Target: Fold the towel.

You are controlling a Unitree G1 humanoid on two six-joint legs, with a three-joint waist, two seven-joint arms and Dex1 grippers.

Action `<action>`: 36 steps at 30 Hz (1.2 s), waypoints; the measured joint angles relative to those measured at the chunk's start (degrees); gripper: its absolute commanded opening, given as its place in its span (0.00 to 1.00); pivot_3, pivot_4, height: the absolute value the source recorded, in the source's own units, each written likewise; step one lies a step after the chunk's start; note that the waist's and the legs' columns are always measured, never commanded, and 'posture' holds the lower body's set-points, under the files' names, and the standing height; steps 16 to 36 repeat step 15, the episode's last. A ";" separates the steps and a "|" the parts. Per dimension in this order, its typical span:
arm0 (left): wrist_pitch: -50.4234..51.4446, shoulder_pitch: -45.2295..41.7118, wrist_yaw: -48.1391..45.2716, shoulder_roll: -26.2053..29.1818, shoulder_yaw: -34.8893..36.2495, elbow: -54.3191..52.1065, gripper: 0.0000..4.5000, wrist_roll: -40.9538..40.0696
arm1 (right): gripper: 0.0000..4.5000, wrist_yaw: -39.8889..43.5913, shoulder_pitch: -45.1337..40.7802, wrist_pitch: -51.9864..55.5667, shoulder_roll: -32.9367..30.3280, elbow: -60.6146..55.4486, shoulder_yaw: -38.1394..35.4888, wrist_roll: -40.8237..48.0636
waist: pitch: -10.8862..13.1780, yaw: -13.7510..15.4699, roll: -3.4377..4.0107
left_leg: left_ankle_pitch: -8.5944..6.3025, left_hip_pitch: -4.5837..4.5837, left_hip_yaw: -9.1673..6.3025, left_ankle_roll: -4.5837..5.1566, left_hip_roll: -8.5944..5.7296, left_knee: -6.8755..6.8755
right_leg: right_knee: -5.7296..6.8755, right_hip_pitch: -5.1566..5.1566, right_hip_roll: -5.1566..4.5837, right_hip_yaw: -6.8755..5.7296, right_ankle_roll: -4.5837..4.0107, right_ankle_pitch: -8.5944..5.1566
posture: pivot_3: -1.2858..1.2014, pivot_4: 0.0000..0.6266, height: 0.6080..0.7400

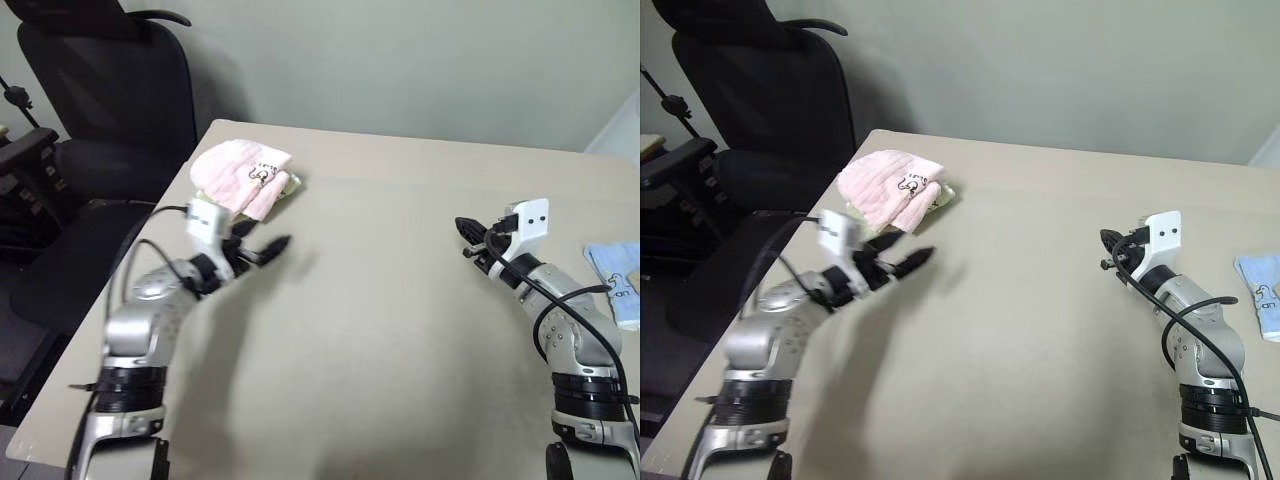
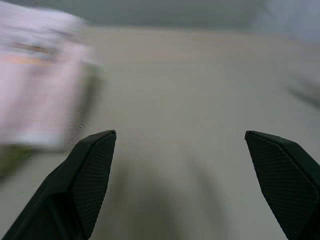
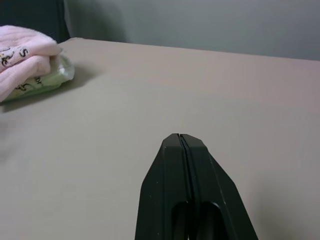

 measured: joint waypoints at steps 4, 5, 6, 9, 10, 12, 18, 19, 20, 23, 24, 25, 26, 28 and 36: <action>-4.40 -8.42 3.10 -8.15 -4.57 9.19 1.00 6.82 | 0.00 -0.32 0.01 -0.12 0.00 0.13 -0.19 -0.43 | 0.00 0.08 0.05 | 0.05 0.01 -0.03 0.01 0.14 -0.09 | 0.12 -0.04 0.08 -0.12 0.40 0.21 | 0.52 0.24 1.00; -6.18 -11.95 4.43 -11.26 -7.02 13.20 1.00 9.20 | 0.00 -0.32 -0.16 -0.32 0.55 0.05 0.06 -0.42 | 0.00 0.47 0.05 | 0.10 0.02 -0.08 0.05 0.13 -0.05 | 0.11 0.02 0.06 -0.15 0.50 0.27 | 0.52 0.24 1.00; -7.91 -14.66 5.36 -13.95 -9.32 16.72 1.00 11.42 | 0.00 -0.33 -0.31 -0.52 1.25 -0.14 0.50 -0.42 | 0.00 0.67 0.05 | 0.09 0.04 -0.08 0.07 0.11 -0.03 | 0.04 0.02 0.02 -0.10 0.59 0.32 | 0.52 0.24 1.00; -10.56 -16.58 5.82 -16.99 -12.75 22.18 1.00 14.56 | 0.00 -0.56 0.31 -0.69 2.02 -0.58 1.18 -0.52 | 0.00 -0.40 0.03 | -0.05 -0.09 0.15 0.16 0.02 -0.02 | -0.18 -0.05 -0.05 0.04 0.75 0.41 | 0.52 0.24 1.00; -10.64 -16.50 5.97 -16.68 -12.57 23.41 1.00 14.83 | 0.00 -0.92 1.16 -0.68 2.02 -0.99 0.97 -0.69 | 0.00 -0.86 0.03 | -0.07 -0.13 0.16 0.14 0.04 -0.02 | -0.19 -0.11 -0.02 0.04 0.78 0.40 | 0.52 0.24 1.00; -10.70 -15.78 6.07 -16.00 -11.86 23.67 1.00 15.35 | 0.00 -1.60 2.54 -0.65 2.37 -1.57 0.88 -0.81 | -0.01 -1.31 0.04 | -0.07 -0.23 0.18 0.14 0.10 -0.05 | -0.16 -0.27 0.02 0.06 0.80 0.38 | 0.52 0.24 1.00; -10.72 -14.95 5.99 -15.02 -11.32 23.67 1.00 15.76 | 0.00 -2.02 2.74 -0.65 3.41 -2.37 0.92 -0.79 | -0.01 -1.28 0.06 | -0.06 -0.32 0.14 0.14 0.20 -0.05 | -0.12 -0.32 0.06 0.04 0.79 0.37 | 0.52 0.24 1.00; -10.72 -14.95 5.99 -15.02 -11.32 23.67 1.00 15.76 | 0.00 -2.02 2.74 -0.65 3.41 -2.37 0.92 -0.79 | -0.01 -1.28 0.06 | -0.06 -0.32 0.14 0.14 0.20 -0.05 | -0.12 -0.32 0.06 0.04 0.79 0.37 | 0.52 0.24 1.00; -10.72 -14.95 5.99 -15.02 -11.32 23.67 1.00 15.76 | 0.00 -2.02 2.74 -0.65 3.41 -2.37 0.92 -0.79 | -0.01 -1.28 0.06 | -0.06 -0.32 0.14 0.14 0.20 -0.05 | -0.12 -0.32 0.06 0.04 0.79 0.37 | 0.52 0.24 1.00; -10.72 -14.95 5.99 -15.02 -11.32 23.67 1.00 15.76 | 0.00 -2.02 2.74 -0.65 3.41 -2.37 0.92 -0.79 | -0.01 -1.28 0.06 | -0.06 -0.32 0.14 0.14 0.20 -0.05 | -0.12 -0.32 0.06 0.04 0.79 0.37 | 0.52 0.24 1.00; -10.72 -14.95 5.99 -15.02 -11.32 23.67 1.00 15.76 | 0.00 -2.02 2.74 -0.65 3.41 -2.37 0.92 -0.79 | -0.01 -1.28 0.06 | -0.06 -0.32 0.14 0.14 0.20 -0.05 | -0.12 -0.32 0.06 0.04 0.79 0.37 | 0.52 0.24 1.00; -10.72 -14.95 5.99 -15.02 -11.32 23.67 1.00 15.76 | 0.00 -2.02 2.74 -0.65 3.41 -2.37 0.92 -0.79 | -0.01 -1.28 0.06 | -0.06 -0.32 0.14 0.14 0.20 -0.05 | -0.12 -0.32 0.06 0.04 0.79 0.37 | 0.52 0.24 1.00; -10.72 -14.95 5.99 -15.02 -11.32 23.67 1.00 15.76 | 0.00 -2.02 2.74 -0.65 3.41 -2.37 0.92 -0.79 | -0.01 -1.28 0.06 | -0.06 -0.32 0.14 0.14 0.20 -0.05 | -0.12 -0.32 0.06 0.04 0.79 0.37 | 0.52 0.24 1.00; -10.72 -14.95 5.99 -15.02 -11.32 23.67 1.00 15.76 | 0.00 -2.02 2.74 -0.65 3.41 -2.37 0.92 -0.79 | -0.01 -1.28 0.06 | -0.06 -0.32 0.14 0.14 0.20 -0.05 | -0.12 -0.32 0.06 0.04 0.79 0.37 | 0.52 0.24 1.00; -10.72 -14.95 5.99 -15.02 -11.32 23.67 1.00 15.76 | 0.00 -2.02 2.74 -0.65 3.41 -2.37 0.92 -0.79 | -0.01 -1.28 0.06 | -0.06 -0.32 0.14 0.14 0.20 -0.05 | -0.12 -0.32 0.06 0.04 0.79 0.37 | 0.52 0.24 1.00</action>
